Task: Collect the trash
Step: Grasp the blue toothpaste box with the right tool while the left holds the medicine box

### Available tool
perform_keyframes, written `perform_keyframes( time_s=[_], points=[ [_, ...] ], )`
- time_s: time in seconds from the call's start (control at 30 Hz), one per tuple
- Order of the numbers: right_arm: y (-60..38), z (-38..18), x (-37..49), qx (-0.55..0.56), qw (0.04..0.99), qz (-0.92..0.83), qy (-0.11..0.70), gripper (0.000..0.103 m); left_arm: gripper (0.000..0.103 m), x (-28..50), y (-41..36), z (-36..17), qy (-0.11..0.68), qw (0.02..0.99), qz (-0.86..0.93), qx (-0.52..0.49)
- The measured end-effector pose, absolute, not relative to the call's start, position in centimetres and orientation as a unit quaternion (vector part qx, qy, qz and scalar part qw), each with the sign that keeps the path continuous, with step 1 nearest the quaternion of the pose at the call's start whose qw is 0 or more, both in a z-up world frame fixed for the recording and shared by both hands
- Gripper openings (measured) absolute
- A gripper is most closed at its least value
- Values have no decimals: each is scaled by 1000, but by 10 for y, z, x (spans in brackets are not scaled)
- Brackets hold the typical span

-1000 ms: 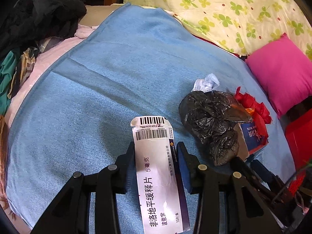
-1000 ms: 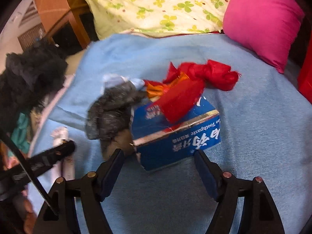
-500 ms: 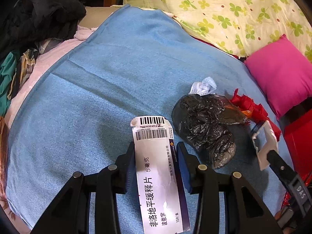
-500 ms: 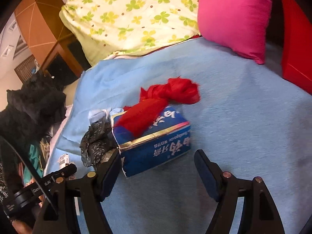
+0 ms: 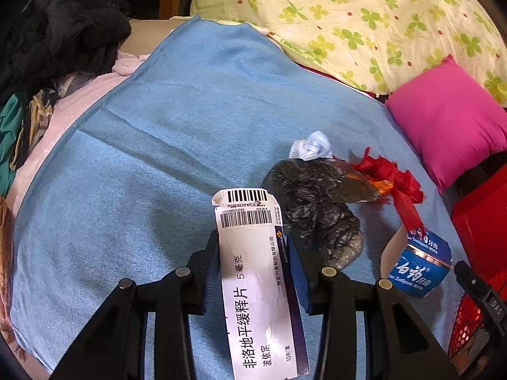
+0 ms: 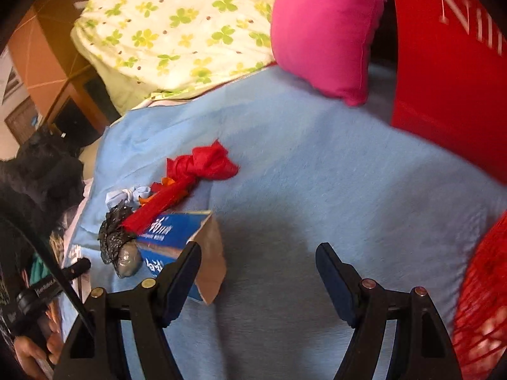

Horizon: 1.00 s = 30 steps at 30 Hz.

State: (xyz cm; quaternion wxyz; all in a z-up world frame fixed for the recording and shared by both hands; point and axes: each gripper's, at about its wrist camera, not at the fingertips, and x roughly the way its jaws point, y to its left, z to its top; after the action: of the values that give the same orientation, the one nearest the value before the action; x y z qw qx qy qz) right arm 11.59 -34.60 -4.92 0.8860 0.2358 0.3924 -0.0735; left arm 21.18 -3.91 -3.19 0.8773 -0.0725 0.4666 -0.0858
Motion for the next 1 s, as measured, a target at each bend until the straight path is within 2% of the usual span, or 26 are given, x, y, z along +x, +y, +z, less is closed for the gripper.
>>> perform_keyframes(
  time_s=[0.33,0.67,0.83,1.0],
  points=[
    [-316,-29,118,169,920,22,354,78,43,196,-52,-37,478,870,-113,-33],
    [-318,-48,146,243,911,52,329,78,43,193,-58,-51,499,857,-128,-19],
    [-293,-31,135,202,922,112,310,78,43,192,-57,-55,507,852,-131,-18],
    [-253,-26,125,144,911,191,336,78,43,193,-55,-63,518,846,-128,-15]
  ],
)
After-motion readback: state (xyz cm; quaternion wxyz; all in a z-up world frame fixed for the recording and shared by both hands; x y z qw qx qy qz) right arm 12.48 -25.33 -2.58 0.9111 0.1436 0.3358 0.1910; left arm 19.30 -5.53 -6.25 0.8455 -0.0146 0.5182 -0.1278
